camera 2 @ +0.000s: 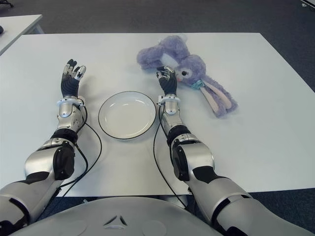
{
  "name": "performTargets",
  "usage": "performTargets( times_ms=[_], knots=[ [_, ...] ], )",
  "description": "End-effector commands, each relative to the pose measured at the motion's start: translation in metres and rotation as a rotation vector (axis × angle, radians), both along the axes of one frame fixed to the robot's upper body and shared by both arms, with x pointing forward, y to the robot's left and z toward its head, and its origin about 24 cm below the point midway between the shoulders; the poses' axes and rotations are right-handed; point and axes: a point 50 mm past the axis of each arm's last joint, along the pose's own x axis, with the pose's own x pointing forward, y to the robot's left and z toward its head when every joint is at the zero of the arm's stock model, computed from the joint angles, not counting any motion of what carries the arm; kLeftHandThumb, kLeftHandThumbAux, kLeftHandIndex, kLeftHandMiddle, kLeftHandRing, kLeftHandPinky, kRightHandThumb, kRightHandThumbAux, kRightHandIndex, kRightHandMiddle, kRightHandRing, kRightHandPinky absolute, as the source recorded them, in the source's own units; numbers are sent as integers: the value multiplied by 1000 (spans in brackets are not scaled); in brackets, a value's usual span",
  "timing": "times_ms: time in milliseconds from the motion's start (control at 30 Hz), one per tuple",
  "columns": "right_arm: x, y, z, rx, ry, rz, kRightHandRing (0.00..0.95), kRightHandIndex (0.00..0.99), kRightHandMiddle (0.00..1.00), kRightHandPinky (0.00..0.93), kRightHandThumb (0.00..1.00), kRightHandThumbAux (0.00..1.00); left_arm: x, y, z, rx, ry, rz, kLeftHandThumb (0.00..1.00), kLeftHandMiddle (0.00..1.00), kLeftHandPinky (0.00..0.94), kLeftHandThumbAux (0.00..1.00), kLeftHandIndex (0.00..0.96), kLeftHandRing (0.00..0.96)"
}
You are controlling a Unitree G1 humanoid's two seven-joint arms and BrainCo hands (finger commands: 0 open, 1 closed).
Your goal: Put the doll into the plate.
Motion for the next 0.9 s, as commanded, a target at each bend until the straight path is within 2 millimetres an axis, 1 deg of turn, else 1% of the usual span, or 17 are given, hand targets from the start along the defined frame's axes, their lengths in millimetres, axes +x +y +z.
performTargets(
  times_ms=[33,267,633,833,900],
  knots=[
    [-25,4,-35,55,83,5,340,400,327,338,675,743,-103,-34,-120,-208,449,41,0,48,40,606,18,31],
    [-17,9,-20,50,18,16,332,398,317,326,671,744,-103,-34,-120,-214,451,42,0,53,41,609,18,34],
    [-11,13,-6,40,-45,15,323,397,311,314,665,745,-103,-33,-120,-199,448,43,0,56,45,618,15,40],
    [-6,15,8,33,-112,10,319,396,301,325,663,745,-103,-34,-120,-197,442,39,0,46,36,620,10,32],
    [-3,17,16,26,-141,11,315,396,297,320,663,745,-103,-34,-119,-197,440,38,0,43,34,618,9,29]
  ],
)
